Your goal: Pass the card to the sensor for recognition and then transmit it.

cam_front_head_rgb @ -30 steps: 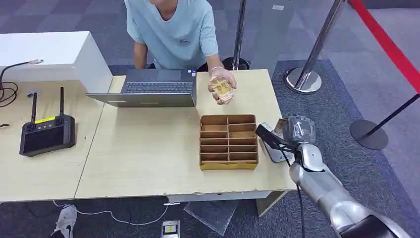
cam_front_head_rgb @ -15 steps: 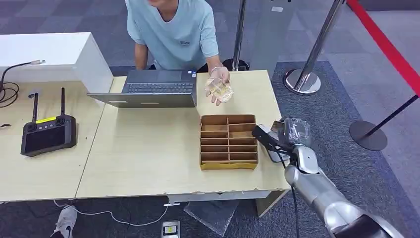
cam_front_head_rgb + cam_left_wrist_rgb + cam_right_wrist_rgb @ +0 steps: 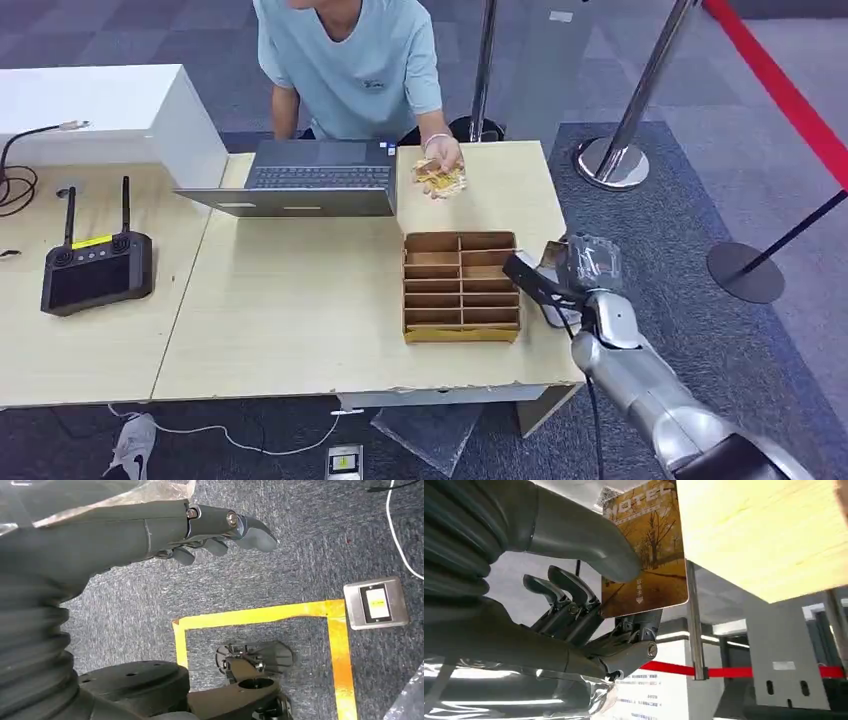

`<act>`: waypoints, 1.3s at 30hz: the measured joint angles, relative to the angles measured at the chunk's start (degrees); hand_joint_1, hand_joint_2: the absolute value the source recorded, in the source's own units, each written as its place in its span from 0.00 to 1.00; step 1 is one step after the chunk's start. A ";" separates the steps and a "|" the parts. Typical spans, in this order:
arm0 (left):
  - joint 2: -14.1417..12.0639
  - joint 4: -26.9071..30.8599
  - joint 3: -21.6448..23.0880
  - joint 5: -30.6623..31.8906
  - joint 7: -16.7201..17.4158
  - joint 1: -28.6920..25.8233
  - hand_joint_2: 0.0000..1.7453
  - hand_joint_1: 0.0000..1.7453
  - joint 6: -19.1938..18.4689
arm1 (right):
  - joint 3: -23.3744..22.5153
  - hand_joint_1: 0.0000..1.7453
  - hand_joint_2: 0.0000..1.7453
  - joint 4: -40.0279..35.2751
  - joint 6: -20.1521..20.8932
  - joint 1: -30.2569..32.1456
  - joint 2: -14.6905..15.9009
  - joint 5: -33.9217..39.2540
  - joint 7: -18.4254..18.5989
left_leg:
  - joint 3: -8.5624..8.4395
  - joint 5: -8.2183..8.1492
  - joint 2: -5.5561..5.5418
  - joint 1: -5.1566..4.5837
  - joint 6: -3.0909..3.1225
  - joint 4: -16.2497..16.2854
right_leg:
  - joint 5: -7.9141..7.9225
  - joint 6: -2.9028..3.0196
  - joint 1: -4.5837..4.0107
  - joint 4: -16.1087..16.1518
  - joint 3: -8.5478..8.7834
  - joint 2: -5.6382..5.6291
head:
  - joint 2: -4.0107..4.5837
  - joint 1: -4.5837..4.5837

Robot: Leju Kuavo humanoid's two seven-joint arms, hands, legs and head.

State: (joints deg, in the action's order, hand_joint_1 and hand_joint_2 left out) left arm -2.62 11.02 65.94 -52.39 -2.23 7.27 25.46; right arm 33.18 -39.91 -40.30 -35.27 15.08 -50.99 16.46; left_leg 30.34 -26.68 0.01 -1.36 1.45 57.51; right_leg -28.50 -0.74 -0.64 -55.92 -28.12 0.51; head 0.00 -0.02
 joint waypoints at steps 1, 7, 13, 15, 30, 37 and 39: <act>0.00 0.00 0.02 0.02 -0.02 0.00 1.00 0.00 -0.02 | -0.22 1.00 1.00 -0.63 0.00 -0.01 0.15 -0.26 0.00 | 0.02 0.00 0.00 0.00 0.00 -0.01 | 0.00 0.00 0.00 0.00 -0.01 0.00 | 0.00 0.00; 0.00 0.00 0.04 0.24 -0.22 -0.01 1.00 0.00 -0.07 | -0.87 1.00 1.00 -4.13 0.00 -0.82 0.81 -1.38 0.61 | 0.11 -0.01 0.00 0.00 0.00 -0.01 | -0.01 0.00 0.00 0.00 -0.11 0.00 | 0.00 0.00; 0.00 0.00 0.02 0.28 -0.22 -0.01 1.00 0.00 -0.15 | -0.98 1.00 1.00 -7.03 0.11 -1.37 1.73 -1.73 1.40 | 0.15 -0.01 0.00 0.00 0.00 -0.01 | -0.01 0.00 0.00 0.00 -0.13 0.00 | 0.00 -0.02; 0.00 0.00 0.02 0.28 -0.22 -0.01 1.00 0.00 -0.17 | -0.98 1.00 1.00 -8.00 0.26 -1.49 1.99 -1.83 1.49 | 0.15 -0.01 0.00 0.00 0.00 -0.01 | -0.01 0.00 0.00 0.00 -0.13 0.00 | 0.00 0.00; -0.02 0.00 0.02 0.37 -0.52 -0.01 1.00 0.00 -0.20 | -0.81 1.00 1.00 -16.07 1.31 -2.79 2.56 -2.45 2.05 | 0.16 -0.01 -0.01 0.00 0.00 -0.01 | -0.01 0.01 0.00 -0.01 -0.14 0.00 | 0.00 0.00; -0.04 0.00 0.02 0.48 -0.55 0.00 1.00 0.00 -0.20 | -0.72 1.00 1.00 -20.30 3.32 -3.18 2.45 -1.68 1.88 | 0.19 -0.01 -0.01 0.00 0.00 -0.02 | -0.01 0.01 -0.01 -0.01 -0.15 0.00 | 0.00 0.00; -0.04 0.00 0.04 0.52 -0.55 0.00 1.00 0.00 -0.20 | -0.63 1.00 1.00 -21.31 4.15 -3.41 2.29 -1.12 1.68 | 0.22 -0.01 -0.02 0.00 0.00 -0.02 | -0.01 0.01 -0.01 -0.01 -0.19 0.00 | 0.00 0.00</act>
State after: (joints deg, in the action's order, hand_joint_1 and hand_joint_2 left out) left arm -2.67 11.02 65.99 -51.87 -2.78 7.27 25.27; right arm 32.55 -61.22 -36.15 -38.69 17.38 -52.11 18.14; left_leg 30.56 -26.69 0.00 -1.36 1.45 57.49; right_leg -28.52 -0.73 -0.64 -55.93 -28.31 0.51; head 0.00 -0.02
